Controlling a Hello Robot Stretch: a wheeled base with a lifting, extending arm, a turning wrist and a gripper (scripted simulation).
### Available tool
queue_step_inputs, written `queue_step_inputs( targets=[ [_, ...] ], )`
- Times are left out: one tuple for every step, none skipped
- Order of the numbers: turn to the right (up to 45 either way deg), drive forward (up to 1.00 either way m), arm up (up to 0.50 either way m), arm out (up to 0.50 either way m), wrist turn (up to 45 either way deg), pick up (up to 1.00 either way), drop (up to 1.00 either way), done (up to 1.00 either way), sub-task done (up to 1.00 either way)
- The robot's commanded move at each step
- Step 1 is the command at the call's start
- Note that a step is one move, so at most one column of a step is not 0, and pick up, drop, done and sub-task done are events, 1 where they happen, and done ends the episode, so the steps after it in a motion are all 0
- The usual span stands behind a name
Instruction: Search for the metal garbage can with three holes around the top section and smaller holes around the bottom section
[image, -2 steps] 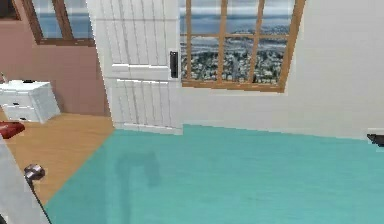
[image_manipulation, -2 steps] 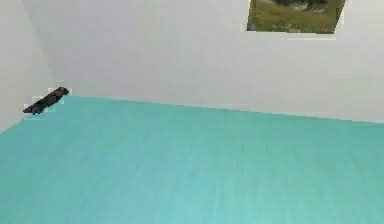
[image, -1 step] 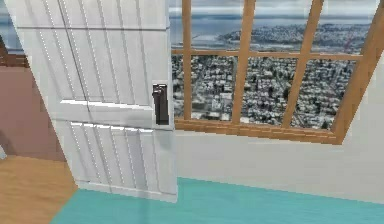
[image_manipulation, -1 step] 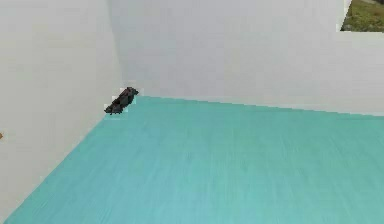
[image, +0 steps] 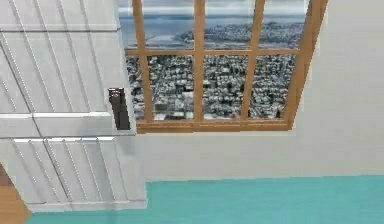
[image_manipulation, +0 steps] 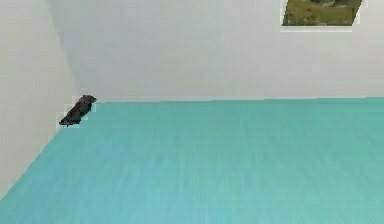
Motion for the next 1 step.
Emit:
queue_step_inputs(
  targets=[
    [0.0,0.2,0.0,0.0,0.0,0.0,0.0,0.0,0.0]
  ],
)
